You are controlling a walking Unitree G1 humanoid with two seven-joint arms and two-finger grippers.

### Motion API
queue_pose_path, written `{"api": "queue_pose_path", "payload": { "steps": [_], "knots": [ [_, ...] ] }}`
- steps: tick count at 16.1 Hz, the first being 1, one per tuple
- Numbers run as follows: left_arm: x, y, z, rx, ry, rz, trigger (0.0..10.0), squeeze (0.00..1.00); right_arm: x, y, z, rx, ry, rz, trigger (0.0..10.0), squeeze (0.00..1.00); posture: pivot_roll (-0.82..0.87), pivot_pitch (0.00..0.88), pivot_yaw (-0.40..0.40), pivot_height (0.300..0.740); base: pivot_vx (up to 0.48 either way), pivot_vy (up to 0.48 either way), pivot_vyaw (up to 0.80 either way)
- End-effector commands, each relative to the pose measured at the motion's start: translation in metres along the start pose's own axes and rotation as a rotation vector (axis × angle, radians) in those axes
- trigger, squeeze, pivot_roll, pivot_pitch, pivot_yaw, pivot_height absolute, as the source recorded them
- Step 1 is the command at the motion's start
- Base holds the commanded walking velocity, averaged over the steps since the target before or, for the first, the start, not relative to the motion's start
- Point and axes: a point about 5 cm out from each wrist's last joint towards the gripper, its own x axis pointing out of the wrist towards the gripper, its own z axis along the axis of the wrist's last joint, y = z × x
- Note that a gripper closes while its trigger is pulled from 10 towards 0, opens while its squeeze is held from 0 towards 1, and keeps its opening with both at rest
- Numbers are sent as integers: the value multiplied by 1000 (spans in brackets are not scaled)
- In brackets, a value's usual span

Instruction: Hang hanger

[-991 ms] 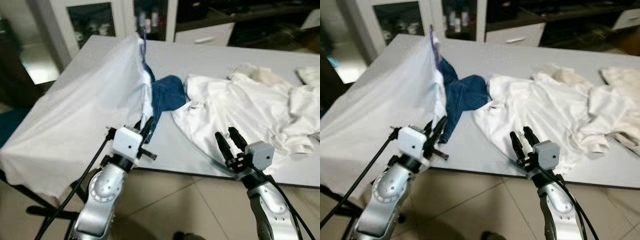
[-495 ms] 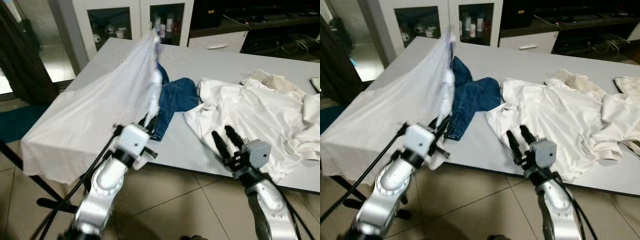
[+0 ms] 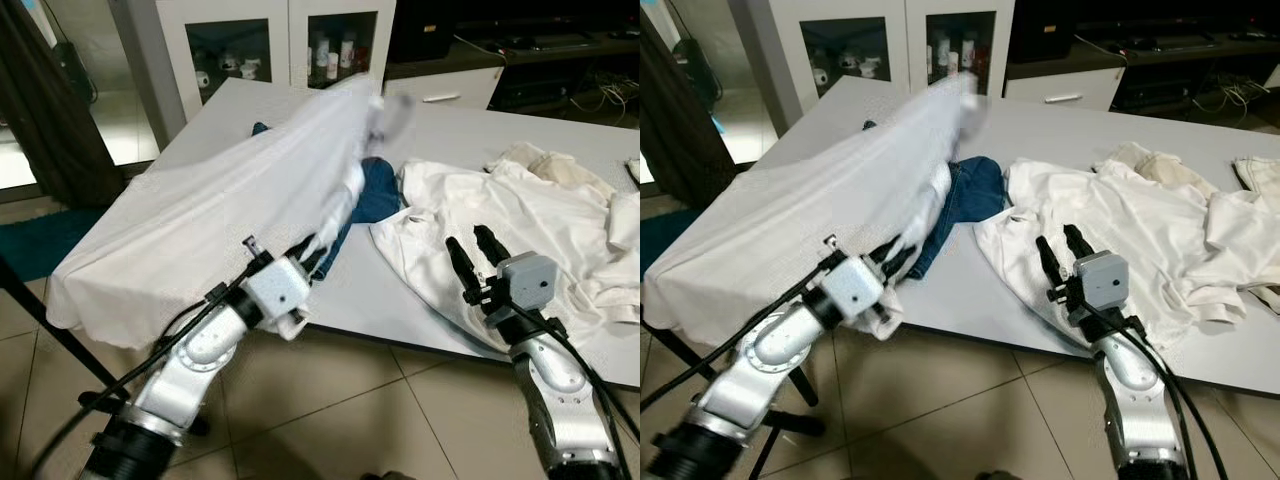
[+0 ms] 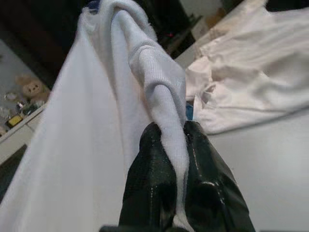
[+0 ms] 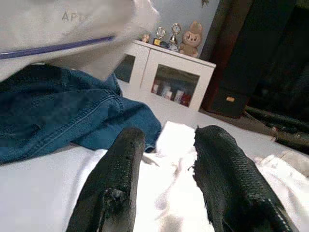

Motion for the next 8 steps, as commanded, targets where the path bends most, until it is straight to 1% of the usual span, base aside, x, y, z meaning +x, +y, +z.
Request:
{"api": "queue_pose_path", "payload": {
  "steps": [1, 2, 3, 4, 5, 6, 7, 8],
  "knots": [
    [2, 19, 8, 76, -53, 15, 10000, 0, 3, -11, 4, -80, -13, -9, 10000, 0, 112, 0, -11, 740, 0, 0, 0],
    [-1, 34, 6, 135, -41, 22, 10000, 0, 6, -18, 5, -164, -10, 10, 10000, 0, 120, 0, -14, 740, 0, 0, 0],
    [-4, 45, 5, 198, -30, 15, 10000, 0, 9, -27, 7, -223, -2, 15, 10000, 0, 120, 0, -14, 740, 0, 0, 0],
    [-6, 51, 4, 236, -22, 6, 10000, 0, 12, -35, 9, -249, 5, 8, 10000, 0, 120, 0, -14, 740, 0, 0, 0],
    [-8, 59, 2, 278, -15, -4, 10000, 0, 16, -44, 12, -305, 9, 14, 10000, 0, 120, 0, -14, 740, 0, 0, 0],
    [-9, 62, 2, 297, -14, -10, 10000, 0, 17, -47, 13, -344, 10, 30, 10000, 0, 120, 0, -14, 740, 0, 0, 0],
    [-10, 66, -1, 339, -7, -31, 10000, 0, 19, -51, 14, -418, 12, 58, 10000, 0, 120, 0, -14, 740, 0, 0, 0],
    [-11, 67, -3, 364, 2, -48, 10000, 0, 20, -53, 14, -439, 14, 67, 10000, 0, 120, 0, -14, 740, 0, 0, 0]
  ]
}}
